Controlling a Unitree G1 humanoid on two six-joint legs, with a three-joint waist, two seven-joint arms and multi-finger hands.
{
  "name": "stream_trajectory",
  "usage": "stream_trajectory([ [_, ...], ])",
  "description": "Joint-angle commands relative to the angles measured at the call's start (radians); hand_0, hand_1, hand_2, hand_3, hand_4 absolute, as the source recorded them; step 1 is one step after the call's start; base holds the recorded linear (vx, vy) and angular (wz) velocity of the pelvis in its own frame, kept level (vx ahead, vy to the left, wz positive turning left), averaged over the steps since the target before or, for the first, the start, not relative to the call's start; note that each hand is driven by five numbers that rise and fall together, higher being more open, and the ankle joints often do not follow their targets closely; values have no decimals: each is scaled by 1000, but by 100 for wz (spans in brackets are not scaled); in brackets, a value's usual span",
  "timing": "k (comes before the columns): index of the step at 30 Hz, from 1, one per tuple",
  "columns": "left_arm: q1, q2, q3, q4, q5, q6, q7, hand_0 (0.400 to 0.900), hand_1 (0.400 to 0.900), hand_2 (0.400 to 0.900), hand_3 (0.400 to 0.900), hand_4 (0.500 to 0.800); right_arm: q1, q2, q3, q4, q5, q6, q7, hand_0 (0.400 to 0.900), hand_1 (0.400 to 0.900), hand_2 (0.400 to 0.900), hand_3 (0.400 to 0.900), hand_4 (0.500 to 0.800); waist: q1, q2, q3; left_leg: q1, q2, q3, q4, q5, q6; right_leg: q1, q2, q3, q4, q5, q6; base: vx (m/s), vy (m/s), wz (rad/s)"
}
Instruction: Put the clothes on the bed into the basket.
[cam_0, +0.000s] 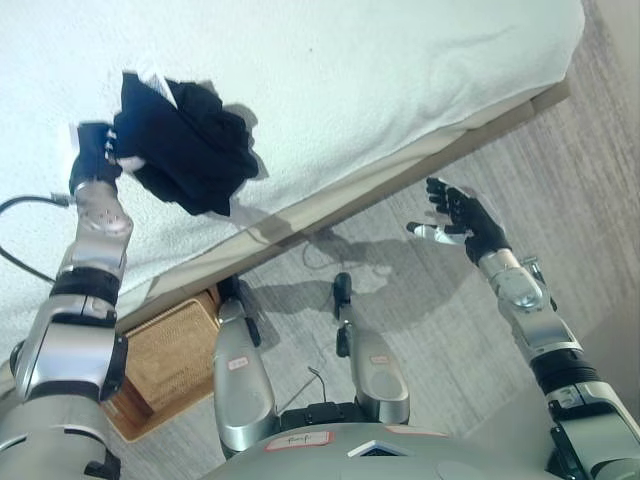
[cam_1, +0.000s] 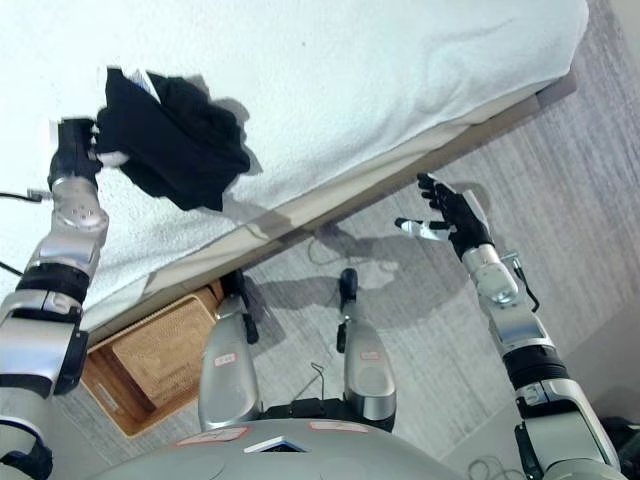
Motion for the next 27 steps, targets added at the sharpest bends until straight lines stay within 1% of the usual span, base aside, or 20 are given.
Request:
stream_trajectory([
  [1, 78, 71, 100, 39, 5, -62, 23, 400, 400, 400, 400, 500, 66, -87, -85, 22, -11, -40, 5, 900, 900, 900, 900, 800, 42, 24, -130, -13, 53, -92, 48, -8, -48, 44, -81, -53, 79, -35, 64, 93, -25, 11],
  [4, 149, 111, 175, 74, 11, -56, 23, 400, 400, 400, 400, 500, 80, -92, -96, 40, -18, -38, 13, 900, 900, 900, 900, 800, 61, 20, -136, 16, 56, -99, 45, -10, -50, 79, -74, -60, 66, -41, 60, 68, -37, 8],
  [6, 209, 145, 225, 96, 51, -45, 30, 400, 400, 400, 400, 500, 92, -92, -105, 40, -19, -36, 22, 900, 900, 900, 900, 800, 75, 18, -141, 31, 61, -102, 44, -12, -51, 98, -71, -66, 58, -44, 60, 43, -36, 3],
  [7, 253, 159, 265, 95, 68, -34, 36, 400, 400, 400, 400, 500, 103, -92, -116, 32, -20, -36, 25, 900, 900, 900, 900, 800, 84, 17, -144, 38, 61, -106, 43, -14, -51, 105, -69, -68, 54, -46, 59, 32, -35, 3],
  [8, 279, 175, 303, 145, 65, -35, 31, 400, 400, 400, 400, 500, 108, -91, -117, 37, -20, -37, 33, 900, 900, 900, 900, 800, 90, 16, -146, 42, 64, -107, 42, -16, -51, 113, -66, -69, 52, -49, 59, 31, -32, 3],
  [9, 308, 200, 349, 214, 56, -30, 29, 400, 400, 400, 400, 500, 114, -98, -122, 35, -22, -37, 39, 900, 900, 900, 900, 800, 101, 13, -150, 49, 64, -110, 42, -17, -51, 123, -64, -72, 49, -52, 58, 0, 0, 0],
  [10, 311, 201, 351, 215, 56, -32, 28, 400, 400, 400, 400, 500, 113, -97, -120, 35, -21, -37, 39, 900, 900, 900, 900, 800, 99, 13, -150, 50, 64, -109, 41, -18, -52, 125, -64, -72, 48, -52, 58, 0, 0, 0],
  [11, 330, 220, 379, 256, 56, -28, 24, 400, 400, 400, 400, 500, 117, -98, -118, 40, -20, -36, 45, 900, 900, 900, 900, 800, 105, 10, -152, 51, 66, -111, 43, -18, -52, 129, -63, -74, 49, -56, 56, 0, 0, 0],
  [14, 384, 250, 415, 309, 111, -16, 26, 400, 400, 400, 400, 500, 128, -103, -119, 34, -18, -40, 54, 900, 900, 900, 900, 800, 119, 2, -156, 57, 74, -118, 44, -21, -53, 141, -58, -77, 49, -62, 54, 8, -11, 1],
  [15, 402, 254, 427, 328, 121, -13, 21, 400, 400, 400, 400, 500, 128, -105, -118, 34, -17, -40, 57, 900, 900, 900, 900, 800, 124, -1, -157, 57, 75, -119, 46, -21, -54, 144, -56, -78, 50, -64, 53, 37, -50, 5],
  [18, 465, 255, 493, 368, 107, -6, 9, 400, 400, 400, 400, 500, 123, -105, -116, 39, -15, -40, 59, 900, 900, 900, 900, 800, 145, -9, -156, 59, 81, -127, 55, -25, -56, 158, -45, -83, 50, -69, 50, 26, -49, 5],
  [21, 511, 248, 523, 388, 103, -1, -9, 400, 400, 400, 400, 500, 117, -102, -115, 50, -12, -37, 58, 900, 900, 900, 900, 800, 164, -11, -155, 63, 86, -139, 56, -25, -57, 172, -37, -90, 52, -78, 47, 30, -37, 12],
  [22, 519, 234, 522, 396, 104, 1, -16, 400, 400, 400, 400, 500, 114, -98, -114, 58, -13, -37, 57, 900, 900, 900, 900, 800, 171, -12, -156, 63, 86, -142, 56, -24, -56, 177, -35, -93, 53, -82, 46, 25, -25, 19],
  [24, 535, 221, 526, 406, 107, 1, -24, 400, 400, 400, 400, 500, 108, -99, -114, 66, -14, -36, 56, 900, 900, 900, 900, 800, 179, -10, -155, 66, 86, -148, 53, -22, -57, 185, -33, -98, 56, -90, 44, 21, -11, 16],
  [27, 567, 182, 529, 437, 112, 10, -38, 400, 400, 400, 400, 500, 94, -97, -115, 76, -16, -33, 54, 900, 900, 900, 900, 800, 190, -7, -156, 71, 85, -153, 49, -20, -56, 193, -32, -101, 62, -97, 40, 13, 6, 10],
])
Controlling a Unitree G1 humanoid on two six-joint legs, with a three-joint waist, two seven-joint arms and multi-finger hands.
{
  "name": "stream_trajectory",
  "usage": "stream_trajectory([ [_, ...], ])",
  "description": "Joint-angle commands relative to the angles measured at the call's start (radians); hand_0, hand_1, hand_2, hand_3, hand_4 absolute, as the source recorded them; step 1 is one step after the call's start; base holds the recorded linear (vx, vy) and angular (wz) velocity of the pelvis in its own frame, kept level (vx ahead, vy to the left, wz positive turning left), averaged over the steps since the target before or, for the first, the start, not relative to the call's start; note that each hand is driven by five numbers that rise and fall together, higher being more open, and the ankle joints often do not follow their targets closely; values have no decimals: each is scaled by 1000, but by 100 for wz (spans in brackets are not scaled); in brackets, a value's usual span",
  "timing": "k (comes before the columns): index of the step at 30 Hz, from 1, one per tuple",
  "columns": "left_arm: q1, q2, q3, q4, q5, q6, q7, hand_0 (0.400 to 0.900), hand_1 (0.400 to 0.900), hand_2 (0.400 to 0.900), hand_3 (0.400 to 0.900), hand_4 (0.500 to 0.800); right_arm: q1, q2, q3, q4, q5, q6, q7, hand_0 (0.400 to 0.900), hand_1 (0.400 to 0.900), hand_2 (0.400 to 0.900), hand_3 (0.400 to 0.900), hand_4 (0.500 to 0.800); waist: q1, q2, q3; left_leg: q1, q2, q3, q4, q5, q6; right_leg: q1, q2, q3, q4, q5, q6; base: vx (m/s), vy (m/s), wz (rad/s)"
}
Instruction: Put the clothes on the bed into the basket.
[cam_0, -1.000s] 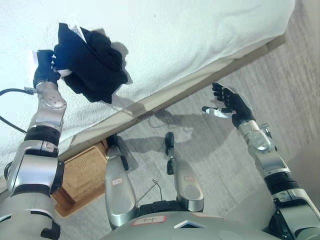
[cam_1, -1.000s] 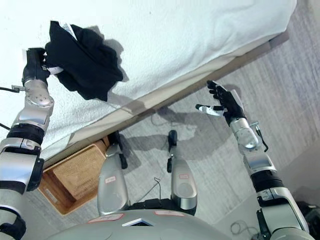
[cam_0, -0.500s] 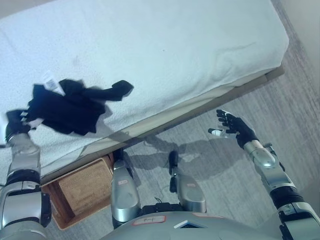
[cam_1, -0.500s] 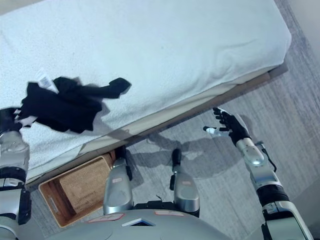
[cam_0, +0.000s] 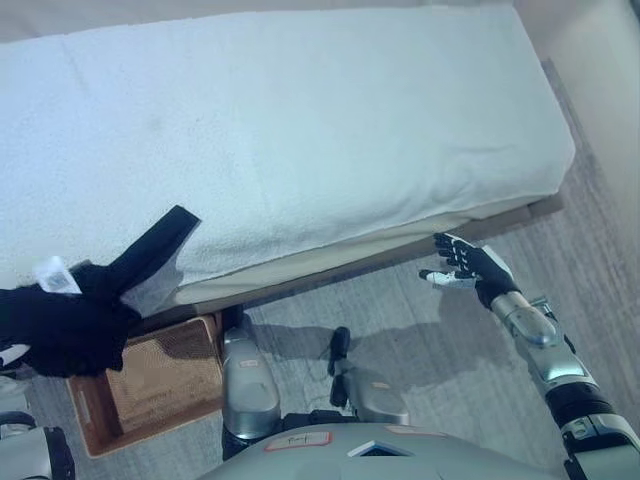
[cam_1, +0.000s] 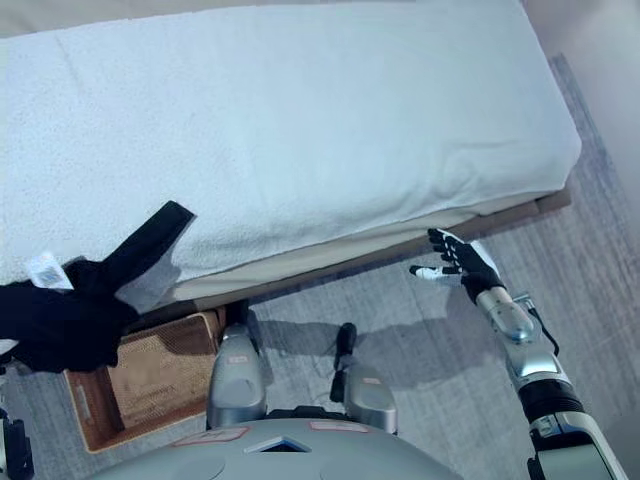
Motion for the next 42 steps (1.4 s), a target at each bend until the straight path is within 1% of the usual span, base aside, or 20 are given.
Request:
stream_trajectory([
  [1, 93, 51, 1, 73, 28, -13, 20, 400, 400, 400, 400, 500, -19, -73, -76, -12, 4, -50, -25, 900, 900, 900, 900, 800, 33, 18, -64, -48, 58, -80, 79, -10, -23, 7, -74, -28, 129, -78, 66, 0, 0, 0],
  [4, 136, 23, 31, 111, 24, -2, 3, 400, 400, 400, 400, 500, -19, -78, -83, -12, -2, -47, -21, 900, 900, 900, 900, 800, 42, 20, -66, -42, 59, -83, 79, -9, -23, 15, -69, -28, 129, -84, 63, 0, 0, 0],
  [6, 154, 19, 51, 136, 15, 1, -7, 400, 400, 400, 400, 500, -17, -81, -87, -9, -2, -46, -22, 900, 900, 900, 900, 800, 46, 21, -68, -41, 61, -84, 79, -9, -24, 20, -68, -30, 129, -86, 61, 7, 0, 2],
  [8, 163, 7, 59, 143, 8, 2, -16, 400, 400, 400, 400, 500, -13, -85, -91, -9, -5, -45, -23, 900, 900, 900, 900, 800, 49, 22, -68, -39, 62, -88, 78, -7, -26, 24, -66, -33, 130, -89, 60, 12, -6, 7],
  [13, 170, -9, 50, 148, 14, 8, -26, 400, 400, 400, 400, 500, -5, -92, -103, -12, -4, -40, -16, 900, 900, 900, 900, 800, 54, 22, -69, -42, 63, -98, 77, -3, -27, 29, -59, -43, 132, -93, 56, 7, -11, 5],
  [18, 180, -19, 59, 157, 5, 12, -31, 400, 400, 400, 400, 500, -8, -94, -106, -7, -3, -36, -14, 900, 900, 900, 900, 800, 61, 18, -68, -40, 69, -104, 82, -6, -29, 33, -52, -41, 133, -97, 53, 0, 0, 0],
  [19, 182, -21, 60, 157, 4, 12, -33, 835, 835, 835, 835, 761, -7, -94, -107, -9, -2, -36, -14, 900, 900, 900, 900, 800, 61, 18, -69, -40, 70, -106, 82, -6, -29, 35, -51, -41, 134, -98, 52, 0, 0, 0],
  [20, 183, -25, 57, 159, 6, 13, -35, 835, 835, 835, 835, 761, -7, -96, -110, -4, -1, -36, -15, 900, 900, 900, 900, 800, 62, 16, -70, -40, 70, -108, 82, -6, -30, 36, -49, -42, 135, -100, 52, 0, 0, 0],
  [21, 182, -27, 57, 161, 5, 17, -38, 900, 900, 900, 900, 800, -9, -98, -110, -1, -2, -34, -15, 900, 900, 900, 900, 800, 63, 16, -71, -39, 71, -108, 81, -6, -30, 37, -49, -43, 134, -101, 52, 17, -4, 4],
  [30, 174, -47, 45, 117, -15, 7, -34, 900, 900, 900, 900, 800, 6, -100, -133, -7, -3, -28, -17, 900, 900, 900, 900, 800, 69, 11, -74, -36, 73, -116, 81, -4, -32, 47, -42, -49, 136, -106, 48, 4, -2, 1],
  [40, 133, -74, -5, 57, -34, -12, -19, 900, 900, 900, 900, 800, 13, -87, -144, -6, -2, -30, -28, 900, 900, 900, 900, 800, 66, 13, -80, -25, 66, -116, 73, -4, -32, 58, -46, -51, 133, -107, 48, 0, 0, 0],
  [42, 133, -80, -5, 45, -41, -15, -15, 900, 900, 900, 900, 800, 19, -86, -149, -9, -1, -27, -29, 900, 900, 900, 900, 800, 65, 13, -82, -23, 66, -117, 73, -5, -32, 60, -47, -53, 133, -107, 48, 0, 0, 0],
])
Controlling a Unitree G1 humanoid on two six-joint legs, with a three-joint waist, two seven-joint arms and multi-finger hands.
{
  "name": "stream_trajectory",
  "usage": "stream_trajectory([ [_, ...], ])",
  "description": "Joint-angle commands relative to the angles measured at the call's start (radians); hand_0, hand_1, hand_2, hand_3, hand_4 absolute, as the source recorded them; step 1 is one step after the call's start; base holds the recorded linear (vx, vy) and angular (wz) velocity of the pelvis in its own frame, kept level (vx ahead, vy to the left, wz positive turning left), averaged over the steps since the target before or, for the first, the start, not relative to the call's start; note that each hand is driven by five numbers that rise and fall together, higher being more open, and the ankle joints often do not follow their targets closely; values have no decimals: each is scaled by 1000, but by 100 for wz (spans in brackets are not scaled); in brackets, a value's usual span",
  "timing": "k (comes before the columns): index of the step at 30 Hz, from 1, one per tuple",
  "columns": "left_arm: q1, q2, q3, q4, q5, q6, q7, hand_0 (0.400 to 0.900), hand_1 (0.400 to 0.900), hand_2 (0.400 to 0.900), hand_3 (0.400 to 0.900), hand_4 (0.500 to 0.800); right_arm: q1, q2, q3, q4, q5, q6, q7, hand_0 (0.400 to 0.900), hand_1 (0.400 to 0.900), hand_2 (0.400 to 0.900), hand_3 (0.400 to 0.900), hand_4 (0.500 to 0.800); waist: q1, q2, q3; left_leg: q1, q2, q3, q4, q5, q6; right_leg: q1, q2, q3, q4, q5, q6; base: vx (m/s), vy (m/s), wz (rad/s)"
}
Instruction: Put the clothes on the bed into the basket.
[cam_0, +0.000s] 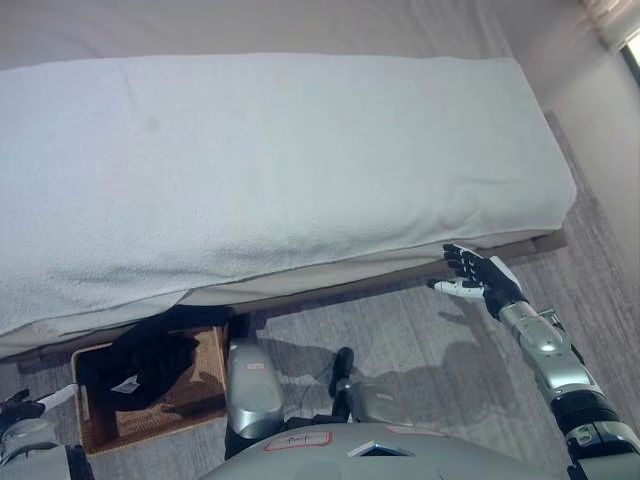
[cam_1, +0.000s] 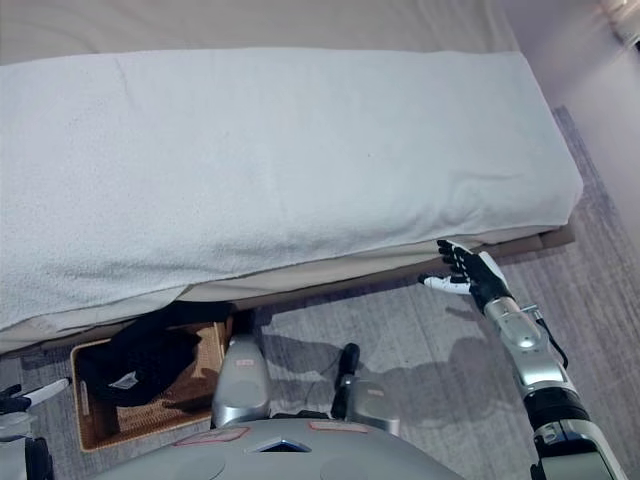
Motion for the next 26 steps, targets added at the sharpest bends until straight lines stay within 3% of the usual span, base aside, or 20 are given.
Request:
stream_trajectory([
  [1, 51, 37, -38, -8, -32, -20, 53, 900, 900, 900, 900, 800, -23, -83, -116, -21, 15, -39, -34, 900, 900, 900, 900, 800, 32, -14, -21, -20, 64, -79, 46, 4, -26, 39, -52, -28, 114, -95, 50, 0, 0, 0],
  [6, 31, 8, -68, -104, -61, -45, 65, 900, 900, 900, 900, 800, -11, -78, -126, -18, 10, -39, -41, 900, 900, 900, 900, 800, 29, -11, -23, -15, 59, -79, 39, 6, -24, 45, -54, -31, 113, -96, 50, 0, 0, 1],
  [12, 1, -47, -163, -366, -99, -101, 72, 900, 900, 900, 900, 800, -2, -53, -135, -5, 11, -39, -51, 900, 900, 900, 900, 800, 27, -5, -22, -12, 51, -83, 33, 10, -22, 52, -57, -39, 111, -97, 50, 7, -3, 7],
  [17, -56, -87, -258, -490, -165, -148, 30, 900, 900, 900, 900, 800, -8, -31, -126, 20, 22, -40, -59, 900, 900, 900, 900, 800, 15, 3, -26, -4, 46, -83, 22, 14, -20, 56, -62, -42, 110, -96, 52, 3, 2, 3],
  [20, -112, -99, -314, -522, -185, -171, 21, 900, 900, 900, 900, 800, -25, -22, -103, 66, 21, -42, -67, 900, 900, 900, 900, 800, 5, 8, -34, 7, 43, -78, 14, 15, -20, 60, -64, -41, 109, -95, 53, 0, 0, 0],
  [26, -220, -110, -427, -545, -153, -170, 21, 900, 900, 900, 900, 800, -76, -19, -39, 150, -20, -29, -84, 900, 900, 900, 900, 800, -18, 20, -50, 32, 38, -65, -3, 15, -19, 62, -71, -31, 110, -92, 55, 1, 1, -1],
])
